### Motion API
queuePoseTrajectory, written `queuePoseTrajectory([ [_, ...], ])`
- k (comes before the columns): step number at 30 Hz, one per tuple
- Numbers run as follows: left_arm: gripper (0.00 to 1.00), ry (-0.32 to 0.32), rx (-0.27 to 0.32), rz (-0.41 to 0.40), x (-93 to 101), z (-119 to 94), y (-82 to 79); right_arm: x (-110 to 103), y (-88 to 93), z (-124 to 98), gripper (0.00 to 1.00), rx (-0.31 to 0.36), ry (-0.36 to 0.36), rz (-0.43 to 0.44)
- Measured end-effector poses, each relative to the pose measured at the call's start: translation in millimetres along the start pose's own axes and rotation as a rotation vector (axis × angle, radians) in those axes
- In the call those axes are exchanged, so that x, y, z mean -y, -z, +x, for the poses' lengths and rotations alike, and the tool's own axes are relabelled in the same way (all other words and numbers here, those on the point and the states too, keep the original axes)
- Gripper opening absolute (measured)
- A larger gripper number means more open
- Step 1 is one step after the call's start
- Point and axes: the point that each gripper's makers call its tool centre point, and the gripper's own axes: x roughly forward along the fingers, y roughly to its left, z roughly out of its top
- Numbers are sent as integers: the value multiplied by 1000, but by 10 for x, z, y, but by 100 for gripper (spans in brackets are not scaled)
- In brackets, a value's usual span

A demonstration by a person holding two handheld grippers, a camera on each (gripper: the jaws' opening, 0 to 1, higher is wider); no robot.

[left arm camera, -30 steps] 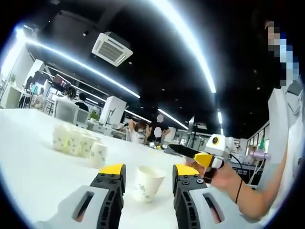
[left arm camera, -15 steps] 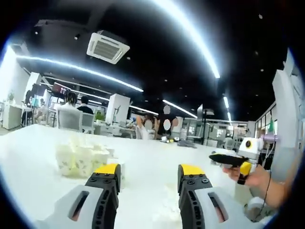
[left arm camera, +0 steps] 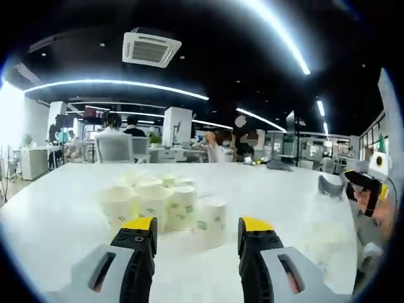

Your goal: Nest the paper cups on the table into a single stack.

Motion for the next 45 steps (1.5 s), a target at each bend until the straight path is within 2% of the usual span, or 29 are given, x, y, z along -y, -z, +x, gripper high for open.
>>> queuePoseTrajectory([
  [2,56,-58,-9,-1,-285,30,26,28,-17,-10,70,0,5,0],
  [6,60,-148,-25,13,-714,131,32,71,-103,-51,69,16,10,-21],
  [10,63,-199,-96,80,-986,308,184,147,-88,-83,68,9,26,-33],
  [13,64,-202,-92,97,-1021,398,218,152,-127,-117,67,16,32,-35],
  [15,63,-192,-78,108,-1007,447,225,150,-142,-127,67,14,35,-40],
  [17,62,-184,-89,134,-972,484,272,144,-180,-159,67,14,41,-58],
  [24,58,-187,-113,97,-1095,621,342,205,-307,-245,66,35,65,-83],
  [30,54,-208,-86,98,-1154,765,270,213,-304,-292,66,18,70,-106],
  [36,54,-207,-92,122,-1108,919,273,258,-371,-382,65,30,96,-118],
  [37,54,-208,-95,122,-1148,961,281,265,-378,-395,65,31,100,-119],
  [45,54,-243,-44,112,-1181,933,193,292,-394,-500,65,20,124,-141],
])
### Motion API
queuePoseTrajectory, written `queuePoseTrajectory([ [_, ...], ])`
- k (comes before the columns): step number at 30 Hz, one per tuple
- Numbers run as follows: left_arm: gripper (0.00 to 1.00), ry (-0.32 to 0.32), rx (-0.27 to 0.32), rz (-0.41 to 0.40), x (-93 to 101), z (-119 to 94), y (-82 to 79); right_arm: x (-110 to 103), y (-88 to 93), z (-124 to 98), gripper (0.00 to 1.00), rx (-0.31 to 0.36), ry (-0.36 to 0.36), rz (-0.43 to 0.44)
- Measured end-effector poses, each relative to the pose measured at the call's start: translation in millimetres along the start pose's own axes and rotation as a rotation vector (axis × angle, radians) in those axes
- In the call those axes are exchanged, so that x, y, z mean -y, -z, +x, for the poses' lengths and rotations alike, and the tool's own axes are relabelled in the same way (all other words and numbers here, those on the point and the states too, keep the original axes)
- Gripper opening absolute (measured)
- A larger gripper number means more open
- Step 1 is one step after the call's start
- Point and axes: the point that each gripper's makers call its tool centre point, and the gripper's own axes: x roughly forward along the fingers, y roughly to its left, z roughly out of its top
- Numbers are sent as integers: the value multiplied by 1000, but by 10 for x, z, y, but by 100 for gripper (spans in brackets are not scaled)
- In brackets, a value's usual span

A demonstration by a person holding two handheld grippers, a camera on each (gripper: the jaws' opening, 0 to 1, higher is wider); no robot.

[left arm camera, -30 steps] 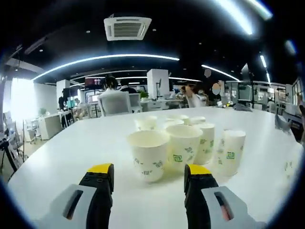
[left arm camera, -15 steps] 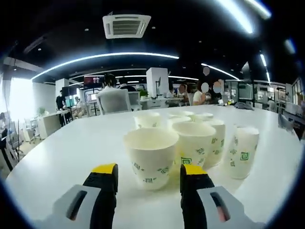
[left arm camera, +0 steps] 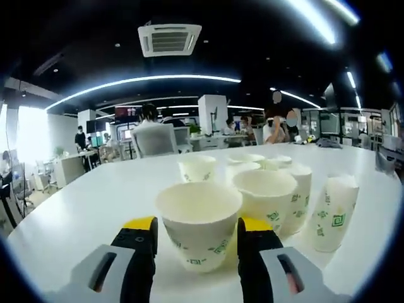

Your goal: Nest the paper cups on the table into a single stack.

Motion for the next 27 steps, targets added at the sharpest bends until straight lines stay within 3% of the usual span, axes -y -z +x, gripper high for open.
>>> queuePoseTrajectory([
  [10,53,10,4,-18,160,-78,57,2,52,-9,63,-17,5,-2],
  [27,48,17,13,-25,175,-157,10,17,67,-27,63,-16,8,8],
])
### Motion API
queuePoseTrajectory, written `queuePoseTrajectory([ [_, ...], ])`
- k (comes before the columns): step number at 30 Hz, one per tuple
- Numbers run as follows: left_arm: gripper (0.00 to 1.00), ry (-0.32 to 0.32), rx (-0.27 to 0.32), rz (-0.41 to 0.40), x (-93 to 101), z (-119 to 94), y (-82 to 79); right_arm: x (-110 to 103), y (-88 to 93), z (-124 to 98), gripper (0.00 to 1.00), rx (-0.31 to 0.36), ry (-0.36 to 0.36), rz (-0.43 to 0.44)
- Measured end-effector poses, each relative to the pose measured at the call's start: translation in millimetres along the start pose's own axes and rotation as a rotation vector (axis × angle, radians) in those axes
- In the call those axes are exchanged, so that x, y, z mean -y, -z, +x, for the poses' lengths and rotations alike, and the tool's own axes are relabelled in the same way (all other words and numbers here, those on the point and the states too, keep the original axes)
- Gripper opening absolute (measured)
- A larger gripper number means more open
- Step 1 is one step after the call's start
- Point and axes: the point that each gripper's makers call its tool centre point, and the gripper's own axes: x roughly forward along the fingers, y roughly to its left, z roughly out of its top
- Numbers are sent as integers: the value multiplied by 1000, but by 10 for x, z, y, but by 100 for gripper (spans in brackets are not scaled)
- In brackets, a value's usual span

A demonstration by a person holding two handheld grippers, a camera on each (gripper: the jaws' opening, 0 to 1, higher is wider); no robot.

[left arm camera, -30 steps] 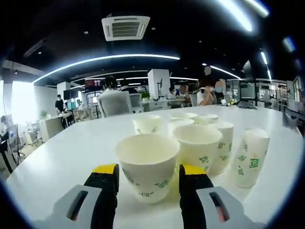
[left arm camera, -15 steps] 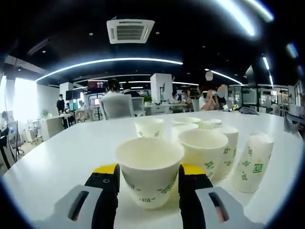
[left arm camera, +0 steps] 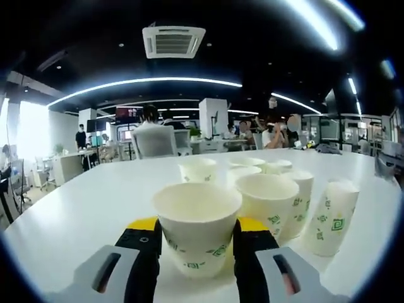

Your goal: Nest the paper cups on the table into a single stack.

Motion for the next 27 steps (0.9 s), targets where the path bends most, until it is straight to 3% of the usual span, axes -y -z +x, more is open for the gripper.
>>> queuePoseTrajectory([
  [7,47,-2,1,-9,-87,-59,-20,-72,72,62,63,13,-30,48],
  [10,47,-7,0,-31,-110,-113,-16,-114,118,162,62,35,-53,117],
  [14,47,-5,22,-41,-20,-306,-88,-188,95,255,60,61,-73,136],
  [19,47,-15,90,-51,-149,-477,-269,-387,168,496,60,59,-131,138],
  [24,47,-15,101,-68,-124,-734,-264,-523,89,634,60,70,-165,141],
  [27,47,36,109,-88,-34,-863,-277,-581,47,653,60,91,-185,140],
])
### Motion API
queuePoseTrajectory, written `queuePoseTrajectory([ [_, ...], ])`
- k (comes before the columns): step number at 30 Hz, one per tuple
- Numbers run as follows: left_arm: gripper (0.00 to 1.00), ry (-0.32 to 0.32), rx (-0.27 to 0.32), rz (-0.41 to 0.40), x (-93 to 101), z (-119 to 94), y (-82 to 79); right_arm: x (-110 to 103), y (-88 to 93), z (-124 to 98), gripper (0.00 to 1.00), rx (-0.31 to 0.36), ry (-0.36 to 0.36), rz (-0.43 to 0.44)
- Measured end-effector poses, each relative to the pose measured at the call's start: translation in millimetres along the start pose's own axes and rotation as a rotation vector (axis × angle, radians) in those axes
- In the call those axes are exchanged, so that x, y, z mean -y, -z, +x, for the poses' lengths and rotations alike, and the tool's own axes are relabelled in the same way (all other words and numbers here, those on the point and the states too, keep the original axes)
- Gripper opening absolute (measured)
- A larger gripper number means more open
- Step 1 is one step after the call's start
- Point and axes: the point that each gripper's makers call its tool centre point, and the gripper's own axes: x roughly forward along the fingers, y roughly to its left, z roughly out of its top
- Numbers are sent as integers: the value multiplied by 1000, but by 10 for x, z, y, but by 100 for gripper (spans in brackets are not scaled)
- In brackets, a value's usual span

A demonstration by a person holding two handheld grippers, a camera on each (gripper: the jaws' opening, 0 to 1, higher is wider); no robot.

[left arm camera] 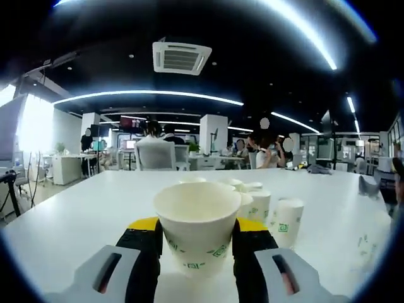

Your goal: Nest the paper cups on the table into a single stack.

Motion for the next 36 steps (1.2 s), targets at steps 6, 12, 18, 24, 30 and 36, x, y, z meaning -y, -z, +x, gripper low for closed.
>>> queuePoseTrajectory([
  [6,47,-6,9,49,-20,-187,-51,-12,79,-59,59,13,27,41],
  [12,46,11,45,62,57,-316,-257,55,150,-133,60,38,56,68],
  [18,46,50,116,22,335,-458,-389,42,162,-183,61,24,62,52],
  [24,46,78,116,41,488,-432,-464,112,93,-356,61,41,91,41],
  [30,46,119,102,47,566,-427,-534,187,73,-509,61,41,131,30],
  [36,46,218,34,22,833,-406,-425,250,36,-630,60,46,169,31],
])
